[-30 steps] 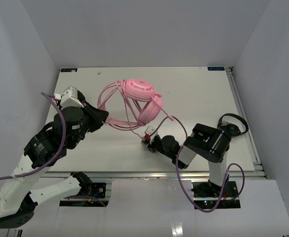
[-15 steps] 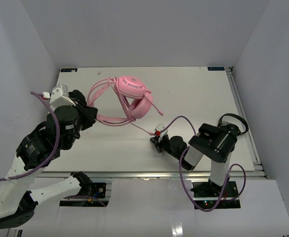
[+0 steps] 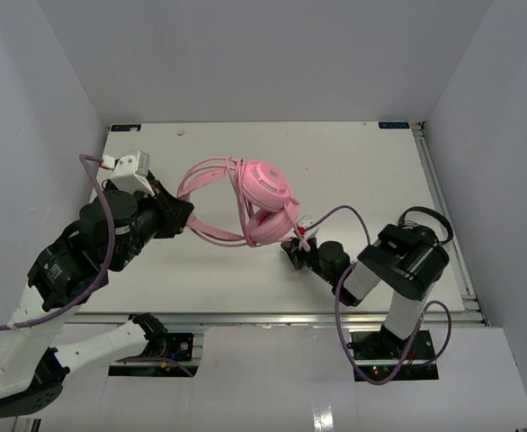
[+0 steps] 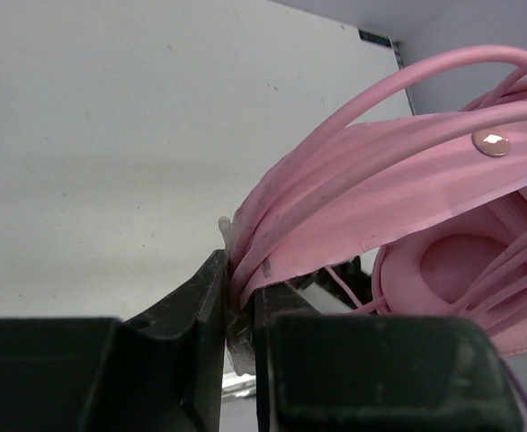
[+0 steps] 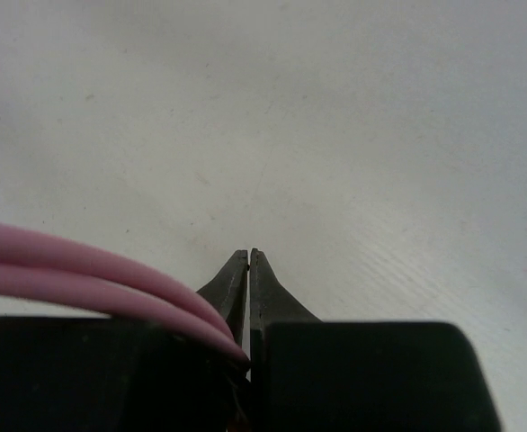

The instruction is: Wrap the headphones

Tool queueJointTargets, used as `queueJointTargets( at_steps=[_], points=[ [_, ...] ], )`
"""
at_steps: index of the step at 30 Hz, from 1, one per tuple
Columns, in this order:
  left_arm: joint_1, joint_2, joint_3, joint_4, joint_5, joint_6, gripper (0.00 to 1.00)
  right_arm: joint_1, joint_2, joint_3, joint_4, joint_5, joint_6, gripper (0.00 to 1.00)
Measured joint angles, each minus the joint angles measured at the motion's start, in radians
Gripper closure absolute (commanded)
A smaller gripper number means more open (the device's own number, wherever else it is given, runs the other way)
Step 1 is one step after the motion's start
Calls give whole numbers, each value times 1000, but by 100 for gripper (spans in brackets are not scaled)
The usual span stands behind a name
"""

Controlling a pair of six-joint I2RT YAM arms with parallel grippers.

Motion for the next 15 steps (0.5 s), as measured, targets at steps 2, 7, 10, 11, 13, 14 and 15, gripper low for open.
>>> queueJointTargets(
  at_steps=[2, 7, 10, 11, 13, 14, 15],
  points=[
    [0, 8, 5, -6, 78, 51, 100, -44, -79, -25, -12, -19, 20, 92],
    [0, 36, 12, -12, 238, 187, 100, -157, -326, -30, -49, -73, 65, 92],
    [0, 45, -7, -16, 325, 283, 100, -203, -469, 10, -129, -124, 67, 92],
    [0, 48, -17, -18, 344, 314, 100, -218, -513, 32, -172, -145, 66, 92],
    [0, 53, -45, -19, 360, 364, 100, -247, -591, 98, -309, -184, 63, 92],
    [1, 59, -62, -17, 362, 388, 100, -259, -618, 136, -380, -202, 60, 92],
    [2, 66, -78, -14, 363, 411, 100, -271, -640, 175, -454, -219, 55, 92]
  ],
)
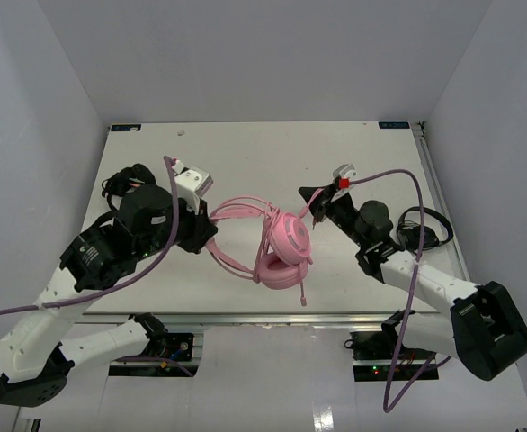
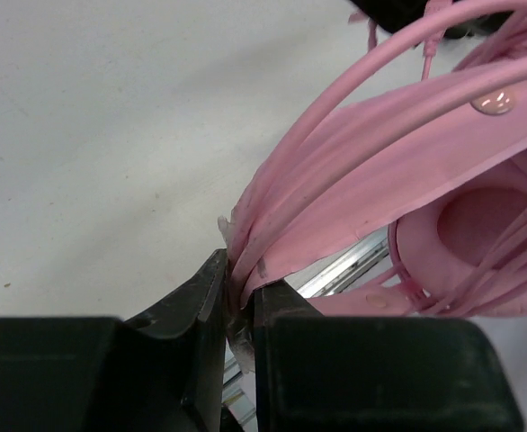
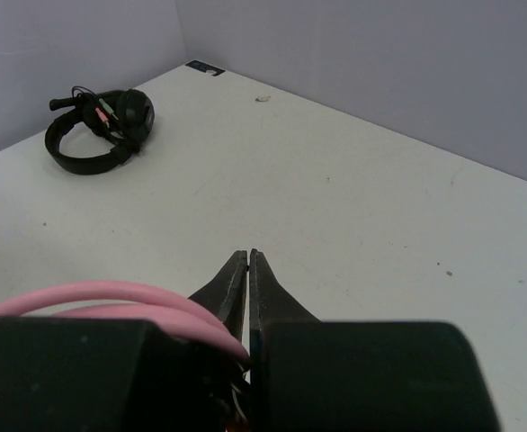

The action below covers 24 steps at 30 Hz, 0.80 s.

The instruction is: Wrap the headphones

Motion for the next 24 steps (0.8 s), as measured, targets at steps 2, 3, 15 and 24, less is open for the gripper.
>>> queueJointTargets(
  at_steps=[2, 3, 15, 24],
  points=[
    [2, 22, -26, 9, 5, 40, 100, -18, -21, 84, -163, -36, -16, 92],
    [2, 36, -37, 19, 6, 58, 100, -22, -21, 131, -248, -55, -24, 92],
    [-16, 251, -94, 117, -159, 187, 100, -28, 131, 652, -1164, -180, -133, 92],
    [-39, 378, -147, 226, -343, 196, 100, -29, 266, 914, -1538, -175, -172, 92]
  ],
)
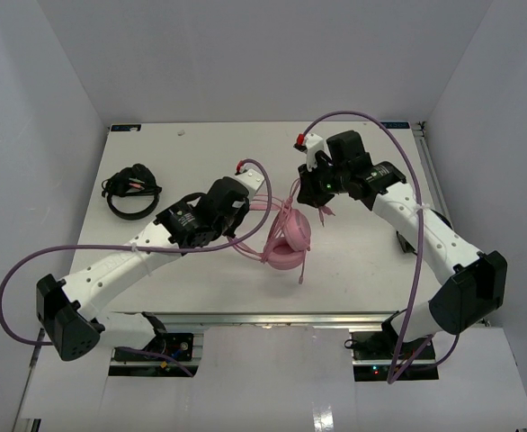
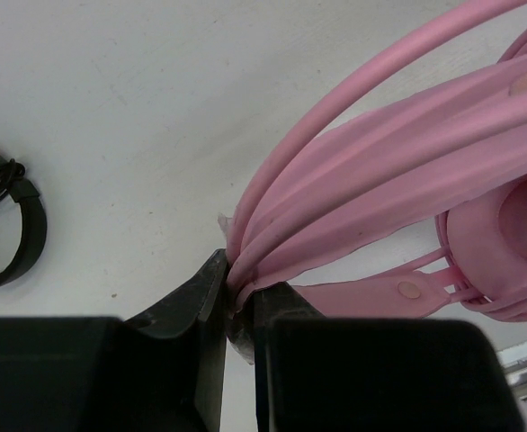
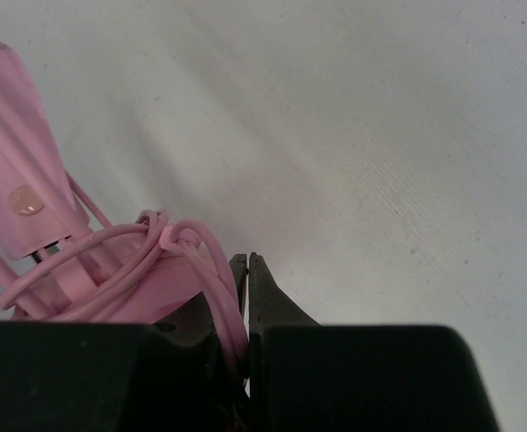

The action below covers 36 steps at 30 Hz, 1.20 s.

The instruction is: Wrap the headphones

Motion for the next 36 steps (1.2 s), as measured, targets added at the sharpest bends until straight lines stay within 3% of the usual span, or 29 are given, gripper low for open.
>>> queueJointTargets(
  at_steps=[11, 20, 30, 36],
  points=[
    [-10, 47, -25, 74, -202, 0, 100, 0, 28, 70, -117, -86, 29, 92],
    [-12, 71, -28, 99, -268, -1, 100, -5, 61, 111, -150, -141, 57, 92],
    [-12, 67, -33, 103, -336, 7, 100, -7, 114, 140, -151, -298, 89, 92],
    [-11, 104, -24, 74, -358, -43, 100, -5, 111, 92, -65, -383, 176, 92]
  ],
)
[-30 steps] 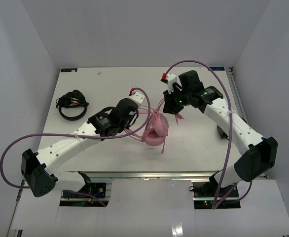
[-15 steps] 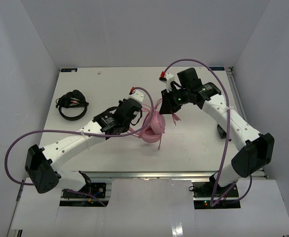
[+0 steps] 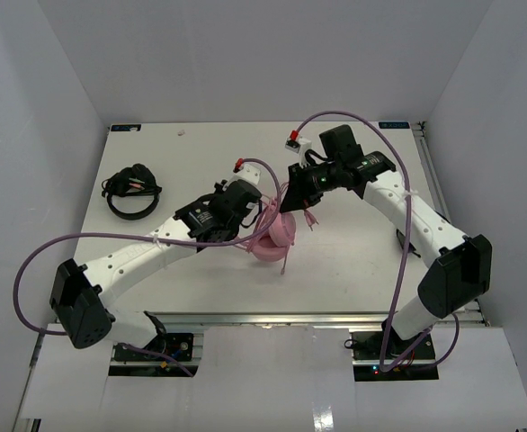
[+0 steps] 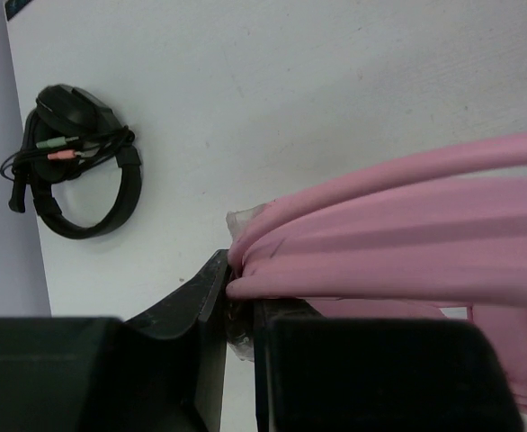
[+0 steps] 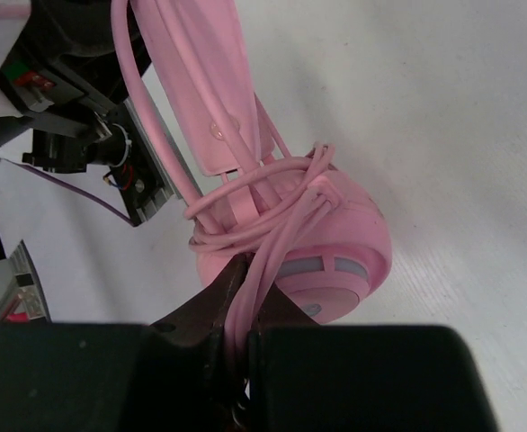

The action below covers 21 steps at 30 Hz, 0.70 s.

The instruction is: Wrap the headphones

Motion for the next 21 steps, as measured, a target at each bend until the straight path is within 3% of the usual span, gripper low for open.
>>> queueJointTargets(
  at_steps=[9, 21],
  points=[
    [16, 134, 66, -131, 6, -152, 100, 35, -7, -130, 109, 21, 142, 92],
    [22, 197, 106, -169, 17, -289, 100, 58, -47, -167, 236, 24, 282, 83]
  ],
)
